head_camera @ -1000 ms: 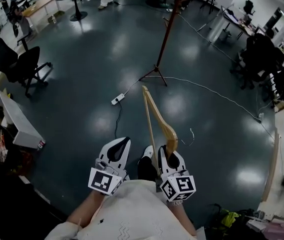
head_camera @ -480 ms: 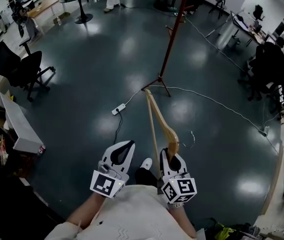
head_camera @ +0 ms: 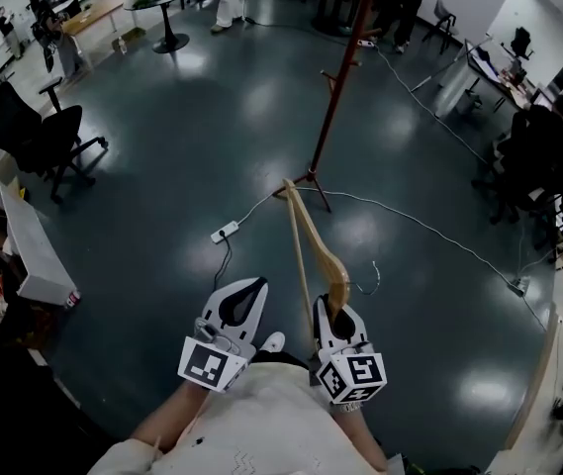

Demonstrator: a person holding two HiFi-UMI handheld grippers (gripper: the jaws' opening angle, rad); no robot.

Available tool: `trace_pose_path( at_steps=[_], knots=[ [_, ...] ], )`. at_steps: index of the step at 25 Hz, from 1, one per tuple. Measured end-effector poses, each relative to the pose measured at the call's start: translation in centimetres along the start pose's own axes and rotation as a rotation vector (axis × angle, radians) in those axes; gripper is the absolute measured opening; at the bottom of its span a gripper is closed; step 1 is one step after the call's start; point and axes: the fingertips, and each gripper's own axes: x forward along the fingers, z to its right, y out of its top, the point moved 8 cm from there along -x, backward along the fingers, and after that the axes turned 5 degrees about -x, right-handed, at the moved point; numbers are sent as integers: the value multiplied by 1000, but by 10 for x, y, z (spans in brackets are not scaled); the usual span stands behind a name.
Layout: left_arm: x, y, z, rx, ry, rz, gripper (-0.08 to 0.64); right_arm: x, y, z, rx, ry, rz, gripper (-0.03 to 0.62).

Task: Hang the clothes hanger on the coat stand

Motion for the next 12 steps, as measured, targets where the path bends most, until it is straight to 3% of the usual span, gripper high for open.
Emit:
trace_pose_path(
  at_steps=[7,12],
  knots=[
    [25,-7,-9,6,18,-24,12,17,2,22,11,6,-11,58],
    [46,-13,-22,11,-29,-45,12,33,3,27,7,-19,-22,57]
  ],
)
